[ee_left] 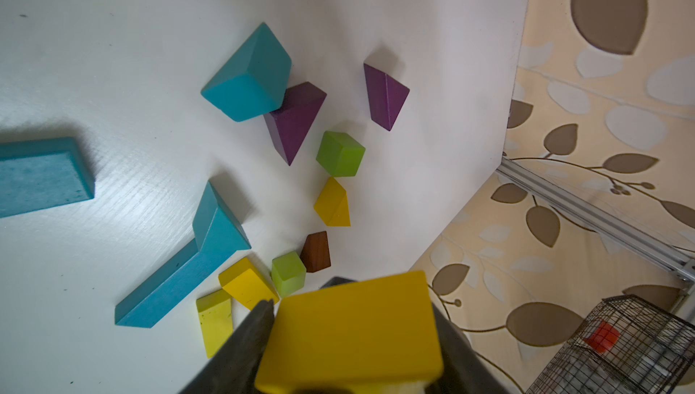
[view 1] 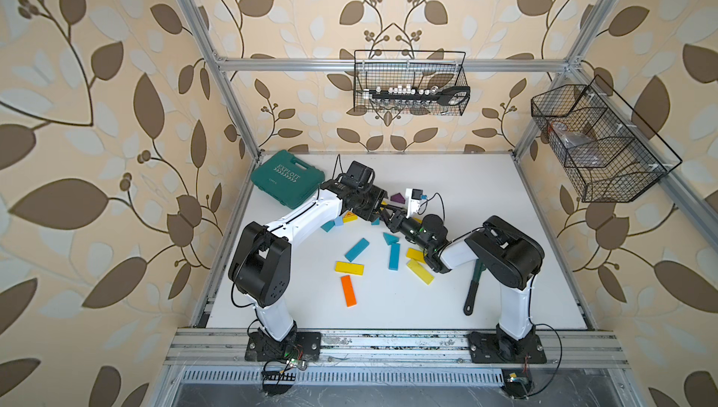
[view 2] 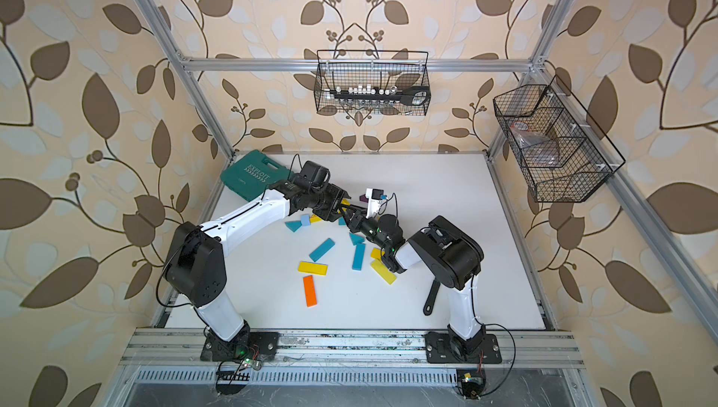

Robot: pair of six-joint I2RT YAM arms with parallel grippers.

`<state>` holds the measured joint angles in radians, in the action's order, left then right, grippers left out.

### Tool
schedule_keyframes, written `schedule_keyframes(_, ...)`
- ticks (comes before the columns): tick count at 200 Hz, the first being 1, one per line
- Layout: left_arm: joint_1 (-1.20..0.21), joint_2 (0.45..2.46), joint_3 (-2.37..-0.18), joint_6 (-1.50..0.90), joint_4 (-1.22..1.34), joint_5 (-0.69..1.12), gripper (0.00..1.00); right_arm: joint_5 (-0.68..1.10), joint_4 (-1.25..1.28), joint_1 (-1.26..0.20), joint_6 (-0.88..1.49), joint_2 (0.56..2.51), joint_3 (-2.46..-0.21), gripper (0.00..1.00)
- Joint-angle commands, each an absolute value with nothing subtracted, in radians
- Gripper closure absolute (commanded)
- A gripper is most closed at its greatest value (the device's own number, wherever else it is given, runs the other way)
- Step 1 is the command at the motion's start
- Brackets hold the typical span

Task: Assemble a small pinwheel with building blocks
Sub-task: Pick up the building block from the center of the board.

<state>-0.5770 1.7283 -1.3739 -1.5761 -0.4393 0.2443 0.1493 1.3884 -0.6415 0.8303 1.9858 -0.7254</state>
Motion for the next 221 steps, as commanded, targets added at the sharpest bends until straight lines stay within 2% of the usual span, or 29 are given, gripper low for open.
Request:
schedule_keyframes(1,-0.577,1.722,-1.371,-1.573,-0.410,0.254,0.43,0.147,1.413,-0.651,0.812,1.993,-0.720,1.00)
schedule_keyframes(45,-0.572,1.726,-1.373,-1.544,-0.430,0.247,0.50,0.168,1.414,-0.652,0.811,1.993,-0.725,1.00)
schedule_keyframes(66,-0.568,1.731,-1.379,-1.530,-0.444,0.254,0.51,0.169,1.411,-0.650,0.813,1.996,-0.726,0.94)
schedule_keyframes(101,-0.554,1.744,-1.383,-1.506,-0.471,0.266,0.53,0.176,1.403,-0.648,0.818,2.002,-0.732,0.92)
schedule_keyframes(107,-0.550,1.749,-1.384,-1.498,-0.475,0.272,0.51,0.174,1.397,-0.649,0.819,2.001,-0.733,0.95)
schedule_keyframes(113,-0.545,1.753,-1.392,-1.493,-0.491,0.281,0.45,0.169,1.392,-0.648,0.821,2.000,-0.732,0.99)
schedule_keyframes(122,-0.540,1.760,-1.403,-1.492,-0.517,0.285,0.26,0.164,1.391,-0.648,0.821,1.999,-0.731,1.00)
schedule_keyframes(127,-0.538,1.761,-1.404,-1.497,-0.522,0.284,0.22,0.160,1.395,-0.649,0.821,2.000,-0.729,1.00)
schedule_keyframes(195,-0.542,1.680,-1.200,-1.719,-0.127,0.288,0.15,0.068,1.414,-0.651,0.825,1.991,-0.719,1.00)
schedule_keyframes(221,-0.543,1.647,-1.201,-1.730,-0.123,0.241,0.18,0.057,1.414,-0.651,0.815,1.987,-0.729,1.00)
